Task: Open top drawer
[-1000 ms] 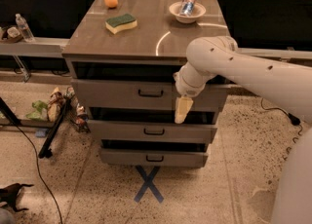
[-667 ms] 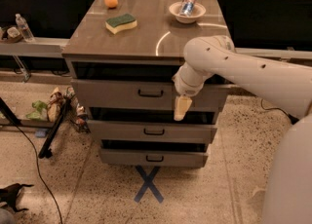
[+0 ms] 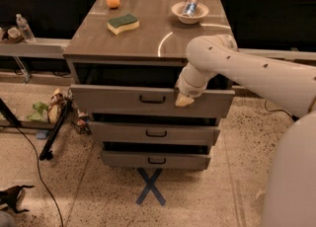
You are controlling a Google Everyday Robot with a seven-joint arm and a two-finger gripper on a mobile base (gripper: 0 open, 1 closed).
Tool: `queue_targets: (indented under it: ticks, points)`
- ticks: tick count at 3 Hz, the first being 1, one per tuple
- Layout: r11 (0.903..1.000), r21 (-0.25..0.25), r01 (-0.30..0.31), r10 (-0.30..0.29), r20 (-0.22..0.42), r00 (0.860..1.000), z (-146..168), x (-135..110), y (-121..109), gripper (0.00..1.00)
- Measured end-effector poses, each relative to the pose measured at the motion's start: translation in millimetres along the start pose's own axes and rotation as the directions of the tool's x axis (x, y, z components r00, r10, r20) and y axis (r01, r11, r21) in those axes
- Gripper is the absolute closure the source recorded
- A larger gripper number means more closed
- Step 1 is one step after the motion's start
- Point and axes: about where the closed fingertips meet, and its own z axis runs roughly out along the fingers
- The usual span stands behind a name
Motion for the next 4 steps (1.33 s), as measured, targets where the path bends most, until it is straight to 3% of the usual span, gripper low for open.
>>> queue_targets:
  ticks: [1, 2, 3, 4]
  points:
    - [1.0, -0.001, -0.001, 0.001, 0.0, 1.0, -3.2, -0.5, -0.4, 0.92]
    - [1.0, -0.001, -0.001, 0.001, 0.0, 1.0, -9.2, -1.9, -1.9, 1.0]
    - [0.9981, -0.059, -0.019, 0.019, 0.005, 1.0, -20.9, -3.6, 26.7, 0.85]
    - [0.9981, -0.06, -0.019, 0.019, 0.005, 1.0, -20.9, -3.6, 26.7, 0.62]
